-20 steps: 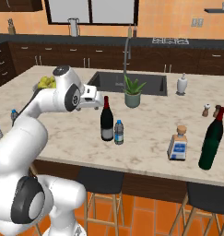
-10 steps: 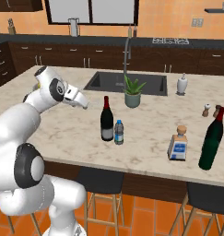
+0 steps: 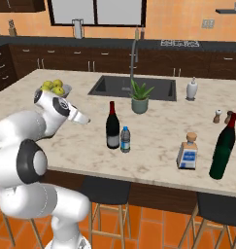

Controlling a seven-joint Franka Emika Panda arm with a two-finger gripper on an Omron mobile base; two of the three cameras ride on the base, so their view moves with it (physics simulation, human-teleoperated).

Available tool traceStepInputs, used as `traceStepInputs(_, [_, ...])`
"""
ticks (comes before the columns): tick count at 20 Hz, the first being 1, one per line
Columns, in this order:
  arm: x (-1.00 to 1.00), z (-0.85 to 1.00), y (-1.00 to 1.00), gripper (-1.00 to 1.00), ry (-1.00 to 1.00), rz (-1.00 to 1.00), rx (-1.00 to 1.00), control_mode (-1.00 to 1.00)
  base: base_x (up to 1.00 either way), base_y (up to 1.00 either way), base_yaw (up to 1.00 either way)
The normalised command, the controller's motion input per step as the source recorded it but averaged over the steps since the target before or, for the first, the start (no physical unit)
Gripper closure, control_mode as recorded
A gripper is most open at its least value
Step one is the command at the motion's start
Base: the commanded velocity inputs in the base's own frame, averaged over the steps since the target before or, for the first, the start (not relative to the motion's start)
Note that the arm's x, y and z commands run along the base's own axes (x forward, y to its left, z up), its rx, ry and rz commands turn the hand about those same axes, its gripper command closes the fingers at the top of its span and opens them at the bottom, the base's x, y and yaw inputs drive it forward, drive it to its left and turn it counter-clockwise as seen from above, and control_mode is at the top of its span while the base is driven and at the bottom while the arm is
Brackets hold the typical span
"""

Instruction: Move the plastic bottles in the middle to the plastics group, and the glass bottles in the middle to the glass group.

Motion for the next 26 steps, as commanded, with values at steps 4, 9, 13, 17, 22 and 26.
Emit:
traceStepInputs(4, [0.12,-0.26,0.01,-1.00,-0.15,-0.34,0.00,-1.00,0.00,0.00,0.00])
traceStepInputs(9, [0.00,0.00,0.20,-1.00,-0.12,-0.42,0.00,-1.00,0.00,0.00,0.00])
traceStepInputs(13, [0.08,0.02,0.37,-1.00,-0.02,-0.15,0.00,-1.00,0.00,0.00,0.00])
traceStepInputs(17, [0.07,-0.03,-0.01,-1.00,-0.03,-0.09,0.02,-1.00,0.00,0.00,0.00])
traceStepInputs(22, [0.16,-0.12,-0.27,-1.00,0.00,-0.06,0.04,-1.00,0.00,0.00,0.00])
traceStepInputs(26, [0.24,-0.20,-0.42,-1.00,0.06,-0.06,0.02,-1.00,0.00,0.00,0.00])
